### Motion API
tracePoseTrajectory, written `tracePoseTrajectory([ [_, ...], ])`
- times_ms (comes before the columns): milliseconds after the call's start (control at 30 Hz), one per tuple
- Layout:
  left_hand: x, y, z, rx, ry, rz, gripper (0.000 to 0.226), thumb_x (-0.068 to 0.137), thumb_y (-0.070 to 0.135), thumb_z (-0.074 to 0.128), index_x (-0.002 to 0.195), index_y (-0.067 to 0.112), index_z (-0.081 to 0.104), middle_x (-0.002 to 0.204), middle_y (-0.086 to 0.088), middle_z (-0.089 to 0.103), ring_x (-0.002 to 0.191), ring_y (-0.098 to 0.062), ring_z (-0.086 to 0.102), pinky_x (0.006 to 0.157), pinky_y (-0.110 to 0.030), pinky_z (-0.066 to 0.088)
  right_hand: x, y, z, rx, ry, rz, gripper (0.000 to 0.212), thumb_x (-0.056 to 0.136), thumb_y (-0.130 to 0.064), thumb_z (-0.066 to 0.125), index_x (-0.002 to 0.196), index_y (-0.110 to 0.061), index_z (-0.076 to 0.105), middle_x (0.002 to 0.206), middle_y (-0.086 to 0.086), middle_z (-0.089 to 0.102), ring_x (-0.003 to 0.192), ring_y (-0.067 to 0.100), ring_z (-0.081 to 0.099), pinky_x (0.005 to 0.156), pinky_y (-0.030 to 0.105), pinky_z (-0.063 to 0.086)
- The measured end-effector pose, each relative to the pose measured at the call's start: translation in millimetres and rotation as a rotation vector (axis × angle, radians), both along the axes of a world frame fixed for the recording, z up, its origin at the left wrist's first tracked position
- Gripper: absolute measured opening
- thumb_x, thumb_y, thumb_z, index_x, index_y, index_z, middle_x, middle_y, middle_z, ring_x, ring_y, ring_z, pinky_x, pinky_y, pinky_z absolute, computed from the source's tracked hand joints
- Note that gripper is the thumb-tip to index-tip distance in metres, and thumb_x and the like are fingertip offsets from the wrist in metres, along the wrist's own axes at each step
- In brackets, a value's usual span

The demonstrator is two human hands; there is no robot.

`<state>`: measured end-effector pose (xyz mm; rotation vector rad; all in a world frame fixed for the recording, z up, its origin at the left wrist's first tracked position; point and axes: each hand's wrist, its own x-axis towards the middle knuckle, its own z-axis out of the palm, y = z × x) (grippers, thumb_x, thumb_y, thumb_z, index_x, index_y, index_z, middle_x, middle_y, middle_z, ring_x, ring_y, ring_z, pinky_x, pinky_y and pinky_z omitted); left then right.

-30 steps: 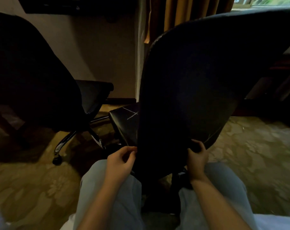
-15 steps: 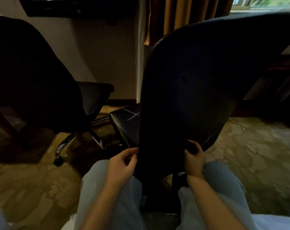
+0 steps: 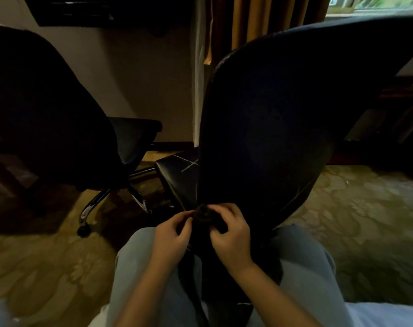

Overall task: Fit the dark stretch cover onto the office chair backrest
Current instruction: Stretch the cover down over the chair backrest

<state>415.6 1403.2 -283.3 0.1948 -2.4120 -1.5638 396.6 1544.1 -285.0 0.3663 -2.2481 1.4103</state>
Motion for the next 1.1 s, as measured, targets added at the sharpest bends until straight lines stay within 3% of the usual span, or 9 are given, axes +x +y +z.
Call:
tracePoseTrajectory([
  [133, 0, 0, 4, 0.035, 0.033, -0.006, 0.029, 0.098, 0.009, 0.048, 0.100, 0.032, 0.064, 0.095, 0.019, 0.065, 0.091, 0.020, 0.056, 0.076, -0.001, 0.042, -9, -1, 46, -0.048, 0.288, -0.145, 0.028, 0.079, -0.013, 0.064, 0.107, -0.012, 0.069, 0.108, 0.003, 0.057, 0.098, 0.008, 0.055, 0.087, 0.011, 0.045],
  [267, 0, 1, 7, 0.059, 0.041, 0.001, 0.030, 0.099, 0.006, 0.045, 0.099, 0.029, 0.064, 0.092, 0.020, 0.062, 0.087, 0.023, 0.054, 0.073, 0.000, 0.040, -15, 1, 52, 0.116, 0.418, -0.124, 0.035, 0.080, -0.015, 0.067, 0.114, -0.017, 0.066, 0.113, 0.001, 0.049, 0.102, 0.011, 0.051, 0.089, 0.011, 0.042],
  [333, 0, 1, 8, 0.100, 0.045, 0.018, 0.030, 0.099, 0.007, 0.044, 0.097, 0.030, 0.063, 0.091, 0.020, 0.062, 0.085, 0.023, 0.055, 0.072, 0.000, 0.040, -17, 0, 32, 0.234, 0.426, -0.093, 0.038, 0.078, -0.013, 0.069, 0.115, -0.020, 0.067, 0.110, -0.001, 0.048, 0.099, 0.014, 0.052, 0.084, 0.013, 0.045],
  [433, -2, 1, 4, 0.172, 0.041, 0.027, 0.026, 0.101, 0.016, 0.044, 0.098, 0.031, 0.065, 0.092, 0.010, 0.069, 0.089, 0.008, 0.062, 0.077, -0.010, 0.047, -15, 0, -15, 0.386, 0.367, -0.047, 0.039, 0.074, -0.007, 0.063, 0.110, -0.020, 0.071, 0.098, 0.001, 0.055, 0.087, 0.018, 0.053, 0.069, 0.023, 0.051],
  [600, -1, 1, -2, 0.132, 0.008, 0.026, 0.021, 0.100, 0.019, 0.045, 0.106, 0.022, 0.065, 0.089, 0.005, 0.072, 0.088, -0.002, 0.066, 0.077, -0.019, 0.052, -12, -1, -56, 0.558, 0.156, 0.055, 0.035, 0.064, -0.002, 0.077, 0.094, -0.020, 0.072, 0.086, 0.004, 0.059, 0.074, 0.024, 0.058, 0.053, 0.030, 0.052],
  [767, 1, -1, -5, 0.005, -0.010, 0.019, 0.018, 0.096, 0.017, 0.054, 0.102, 0.029, 0.065, 0.092, 0.011, 0.070, 0.088, 0.005, 0.063, 0.076, -0.017, 0.052, -13, 14, -33, 0.407, 0.175, 0.032, 0.049, 0.059, 0.005, 0.070, 0.101, -0.019, 0.072, 0.096, 0.000, 0.059, 0.087, 0.018, 0.058, 0.067, 0.026, 0.054],
  [933, 0, 0, -4, -0.062, 0.011, 0.017, 0.025, 0.095, 0.013, 0.056, 0.097, 0.037, 0.061, 0.094, 0.018, 0.065, 0.091, 0.012, 0.058, 0.072, -0.005, 0.045, -19, 22, 26, 0.055, 0.305, -0.208, 0.030, 0.079, -0.014, 0.054, 0.103, -0.005, 0.070, 0.104, 0.008, 0.056, 0.097, 0.007, 0.051, 0.089, 0.009, 0.043],
  [1000, 0, 0, -2, -0.056, 0.025, 0.016, 0.025, 0.094, 0.011, 0.056, 0.097, 0.035, 0.062, 0.093, 0.017, 0.065, 0.091, 0.013, 0.058, 0.072, -0.004, 0.045, -23, 20, 27, 0.059, 0.333, -0.186, 0.028, 0.080, -0.013, 0.057, 0.102, -0.005, 0.071, 0.104, 0.008, 0.057, 0.097, 0.006, 0.052, 0.088, 0.007, 0.043],
  [1100, -1, 1, 0, -0.051, 0.051, 0.029, 0.024, 0.093, 0.009, 0.057, 0.097, 0.031, 0.064, 0.091, 0.015, 0.067, 0.089, 0.011, 0.060, 0.070, -0.005, 0.045, -26, 17, -9, 0.183, 0.309, -0.077, 0.034, 0.071, 0.003, 0.068, 0.101, -0.013, 0.073, 0.100, 0.001, 0.056, 0.091, 0.014, 0.057, 0.079, 0.017, 0.050],
])
